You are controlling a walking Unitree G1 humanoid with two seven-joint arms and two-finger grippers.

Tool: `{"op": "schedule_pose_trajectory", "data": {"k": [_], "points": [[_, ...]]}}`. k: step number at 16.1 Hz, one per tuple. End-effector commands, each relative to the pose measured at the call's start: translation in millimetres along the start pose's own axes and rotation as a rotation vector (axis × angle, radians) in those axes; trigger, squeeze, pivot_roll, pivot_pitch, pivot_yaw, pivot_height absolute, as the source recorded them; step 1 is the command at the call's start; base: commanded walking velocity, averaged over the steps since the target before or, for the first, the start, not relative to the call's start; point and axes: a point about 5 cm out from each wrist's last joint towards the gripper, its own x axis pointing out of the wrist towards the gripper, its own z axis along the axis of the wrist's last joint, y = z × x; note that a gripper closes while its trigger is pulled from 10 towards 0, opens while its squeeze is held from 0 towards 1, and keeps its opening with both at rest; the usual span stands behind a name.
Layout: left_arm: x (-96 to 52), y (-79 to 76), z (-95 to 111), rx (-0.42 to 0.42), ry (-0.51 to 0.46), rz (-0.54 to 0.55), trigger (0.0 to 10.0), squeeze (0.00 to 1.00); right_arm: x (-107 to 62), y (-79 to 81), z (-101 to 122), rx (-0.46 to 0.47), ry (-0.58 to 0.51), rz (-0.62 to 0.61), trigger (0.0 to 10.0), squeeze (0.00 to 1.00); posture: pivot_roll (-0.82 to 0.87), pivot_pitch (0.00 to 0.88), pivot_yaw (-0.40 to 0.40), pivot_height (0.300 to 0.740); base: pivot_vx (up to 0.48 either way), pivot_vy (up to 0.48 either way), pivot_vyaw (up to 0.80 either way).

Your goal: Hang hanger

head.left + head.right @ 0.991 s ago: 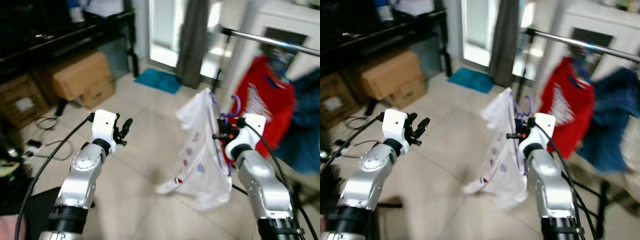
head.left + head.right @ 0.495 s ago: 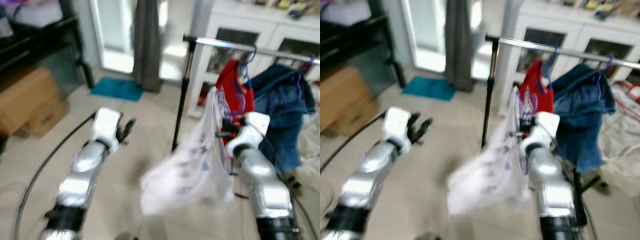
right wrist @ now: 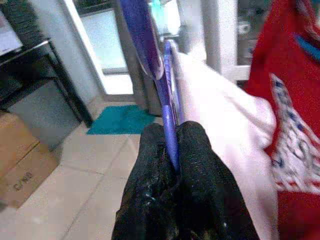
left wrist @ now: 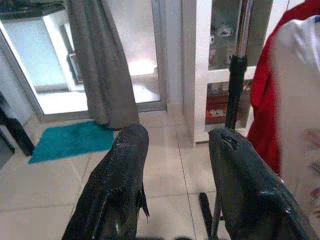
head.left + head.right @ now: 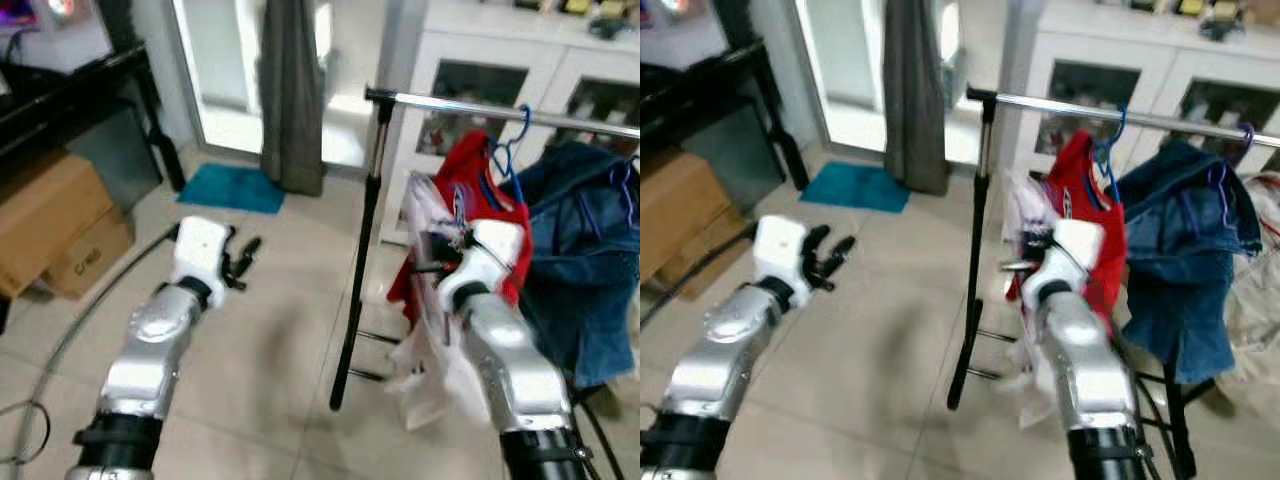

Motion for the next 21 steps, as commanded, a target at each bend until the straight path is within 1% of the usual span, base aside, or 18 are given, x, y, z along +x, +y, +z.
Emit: {"op": "schedule_pose_trajectory", "data": {"k": [1, 2, 3, 4, 5, 6, 7, 8, 12, 14, 16, 18, 20, 21], "points": [[3.9, -9.3, 5, -0.008, -0.014, -0.034, 10.0, 0.00, 0.2, -9.2, 13, -0.046, -0.064, -0.032, 10.0, 0.00, -0.09, 0.000, -0.012, 0.740, 0.424, 0.000, 0.00], [3.7, -10.9, 7, -0.013, -0.016, -0.039, 10.0, 0.00, 1.4, -13.7, 13, -0.091, -0.067, -0.082, 10.0, 0.00, -0.09, 0.000, -0.015, 0.740, 0.424, 0.000, 0.00], [3.6, -11.3, 7, -0.014, -0.017, -0.041, 10.0, 0.00, 1.7, -15.6, 13, -0.104, -0.068, -0.100, 10.0, 0.00, -0.09, 0.000, -0.015, 0.740, 0.424, 0.000, 0.00], [3.3, -12.2, 7, -0.016, -0.015, -0.046, 10.0, 0.00, 2.1, -19.5, 14, -0.137, -0.078, -0.133, 10.0, 0.00, -0.09, 0.000, -0.018, 0.740, 0.424, 0.000, 0.00], [3.2, -12.9, 7, -0.017, -0.014, -0.050, 10.0, 0.00, 2.5, -22.2, 17, -0.206, -0.097, -0.148, 10.0, 0.00, -0.09, 0.000, -0.020, 0.740, 0.420, 0.000, 0.00], [3.4, -13.5, 8, -0.018, -0.013, -0.054, 10.0, 0.00, 3.0, -23.9, 18, -0.246, -0.105, -0.162, 10.0, 0.00, -0.09, 0.000, -0.022, 0.740, 0.428, 0.000, 0.00], [3.3, -13.9, 8, -0.017, -0.012, -0.057, 10.0, 0.00, 3.3, -25.3, 18, -0.259, -0.103, -0.178, 10.0, 0.00, -0.09, 0.000, -0.022, 0.740, 0.428, 0.000, 0.00], [3.3, -14.7, 9, -0.015, -0.010, -0.064, 10.0, 0.00, 4.0, -27.6, 18, -0.267, -0.105, -0.202, 10.0, 0.00, -0.09, 0.000, -0.025, 0.740, 0.424, 0.000, 0.00], [2.3, -15.6, 9, -0.005, -0.004, -0.084, 10.0, 0.00, 3.5, -32.5, 26, -0.238, -0.158, -0.264, 10.0, 0.00, -0.09, 0.000, -0.025, 0.740, 0.424, 0.000, 0.00], [1.3, -17.8, 10, 0.020, -0.011, -0.144, 10.0, 0.00, 2.6, -35.0, 35, -0.207, -0.226, -0.285, 10.0, 0.00, -0.08, 0.000, -0.032, 0.740, 0.360, 0.000, 0.00], [0.6, -15.0, 11, 0.067, -0.005, -0.192, 10.0, 0.00, 3.3, -35.2, 37, -0.226, -0.235, -0.291, 10.0, 0.00, -0.08, 0.000, -0.036, 0.740, 0.000, 0.000, 0.00], [0.8, -13.9, 15, 0.085, -0.024, -0.234, 10.0, 0.00, 5.6, -35.6, 38, -0.233, -0.232, -0.296, 10.0, 0.00, -0.08, 0.000, -0.037, 0.740, 0.000, 0.000, 0.00], [0.6, -15.9, 23, 0.063, -0.065, -0.325, 10.0, 0.00, 10.4, -36.5, 40, -0.223, -0.227, -0.303, 10.0, 0.00, -0.08, 0.000, -0.036, 0.740, 0.000, 0.000, 0.00], [-0.5, -20.3, 30, 0.044, -0.093, -0.441, 10.0, 0.00, 16.6, -37.7, 43, -0.196, -0.214, -0.309, 10.0, 0.00, -0.08, 0.000, -0.037, 0.740, 0.000, 0.000, 0.00]]}}
